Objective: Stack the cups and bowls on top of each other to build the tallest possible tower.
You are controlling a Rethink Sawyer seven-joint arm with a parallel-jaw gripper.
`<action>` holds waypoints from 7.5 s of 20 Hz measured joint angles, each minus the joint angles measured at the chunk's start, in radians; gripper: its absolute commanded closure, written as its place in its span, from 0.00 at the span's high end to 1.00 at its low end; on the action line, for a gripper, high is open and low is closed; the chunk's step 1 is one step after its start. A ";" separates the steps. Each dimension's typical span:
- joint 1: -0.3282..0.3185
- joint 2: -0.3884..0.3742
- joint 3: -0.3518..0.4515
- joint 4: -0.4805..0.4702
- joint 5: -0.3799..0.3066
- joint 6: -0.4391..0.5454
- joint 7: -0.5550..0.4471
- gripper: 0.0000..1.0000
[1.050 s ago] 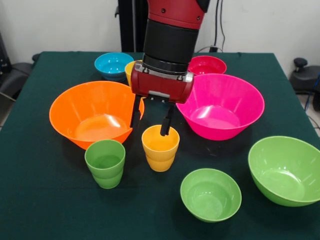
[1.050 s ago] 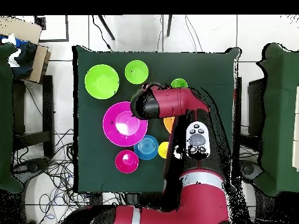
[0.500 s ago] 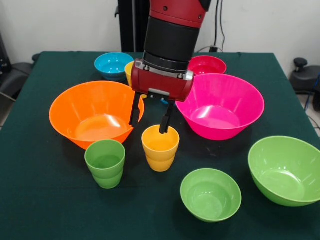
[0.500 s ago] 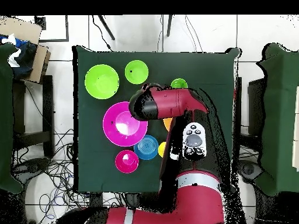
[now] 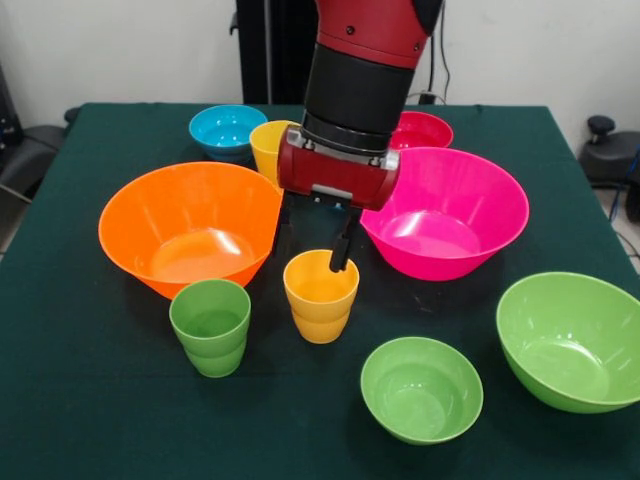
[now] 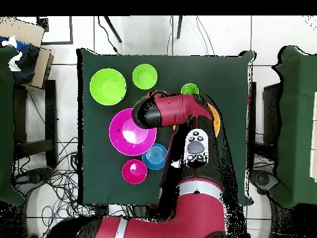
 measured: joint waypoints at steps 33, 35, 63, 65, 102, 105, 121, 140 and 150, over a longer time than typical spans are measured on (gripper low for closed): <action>0.078 0.180 -0.116 -0.057 0.089 -0.041 0.000 1.00; 0.078 0.187 -0.116 -0.057 0.090 -0.057 0.000 1.00; 0.081 0.202 -0.120 -0.056 0.121 -0.101 0.000 1.00; 0.079 0.188 -0.120 -0.055 0.121 -0.101 0.000 1.00; 0.078 0.142 -0.120 -0.055 0.121 -0.101 0.000 1.00; 0.078 0.142 -0.120 -0.055 0.122 -0.101 0.000 1.00; 0.078 0.143 -0.120 -0.055 0.124 -0.101 0.000 1.00; 0.078 0.138 -0.126 -0.055 0.127 -0.087 0.000 0.00; 0.078 0.137 -0.127 -0.055 0.131 -0.066 0.000 0.00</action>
